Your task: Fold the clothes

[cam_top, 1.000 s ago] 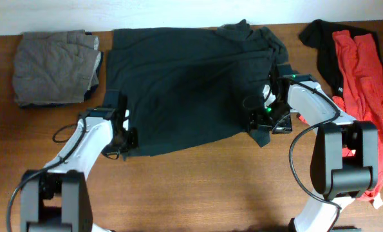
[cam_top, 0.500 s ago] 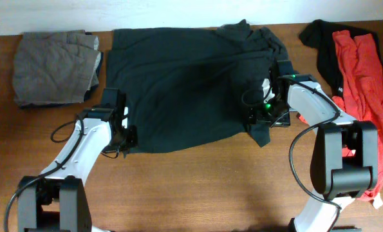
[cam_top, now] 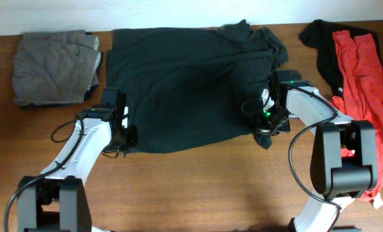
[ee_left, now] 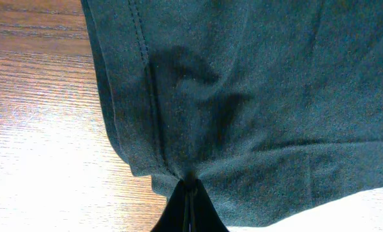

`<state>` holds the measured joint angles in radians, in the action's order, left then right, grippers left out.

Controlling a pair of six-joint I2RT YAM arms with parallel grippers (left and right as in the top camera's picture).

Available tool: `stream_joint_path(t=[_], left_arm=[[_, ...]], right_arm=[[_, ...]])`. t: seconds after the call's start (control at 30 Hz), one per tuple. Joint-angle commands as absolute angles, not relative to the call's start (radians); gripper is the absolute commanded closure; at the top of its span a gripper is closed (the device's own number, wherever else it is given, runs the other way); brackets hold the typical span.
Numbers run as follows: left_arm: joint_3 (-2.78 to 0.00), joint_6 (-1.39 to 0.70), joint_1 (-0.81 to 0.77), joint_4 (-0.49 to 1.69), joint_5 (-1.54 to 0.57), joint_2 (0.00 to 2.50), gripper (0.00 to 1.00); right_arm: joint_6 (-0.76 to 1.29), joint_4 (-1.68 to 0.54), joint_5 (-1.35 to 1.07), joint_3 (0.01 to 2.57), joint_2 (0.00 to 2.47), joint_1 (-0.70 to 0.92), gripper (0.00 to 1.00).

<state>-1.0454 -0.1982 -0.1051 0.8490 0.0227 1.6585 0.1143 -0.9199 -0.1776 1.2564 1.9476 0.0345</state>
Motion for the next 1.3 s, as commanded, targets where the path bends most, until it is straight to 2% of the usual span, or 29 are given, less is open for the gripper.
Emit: stream_joint_path(t=[0.0, 0.4, 0.67, 0.9, 0.97, 1.1, 1.27], left_arm=[[-1.063, -0.192, -0.106, 0.847, 0.038, 1.641, 1.0], [-1.063, -0.192, -0.022, 0.85, 0.061, 1.641, 1.0], [-1.069, -0.192, 0.072, 0.857, 0.093, 1.641, 1.0], [-1.118, -0.192, 0.073, 0.857, 0.094, 1.607, 1.0], [-1.127, -0.192, 0.073, 0.857, 0.094, 1.595, 1.0], [-1.133, -0.192, 0.073, 0.85, 0.094, 1.591, 1.0], [-1.133, -0.192, 0.073, 0.85, 0.094, 1.591, 1.0]], right_arm=[[0.138, -0.938, -0.162, 1.28, 1.927, -0.008, 0.96], [0.11, -1.051, -0.264, 1.361, 1.858, -0.246, 0.96], [0.082, -1.119, -0.271, 1.361, 1.858, -0.256, 0.91], [0.03, -1.119, -0.331, 1.361, 1.858, -0.248, 0.9], [0.03, -1.115, -0.331, 1.358, 1.858, -0.234, 0.85], [0.032, -1.069, -0.33, 1.331, 1.858, -0.184, 0.65], [0.046, -0.966, -0.33, 1.275, 1.859, -0.102, 0.55]])
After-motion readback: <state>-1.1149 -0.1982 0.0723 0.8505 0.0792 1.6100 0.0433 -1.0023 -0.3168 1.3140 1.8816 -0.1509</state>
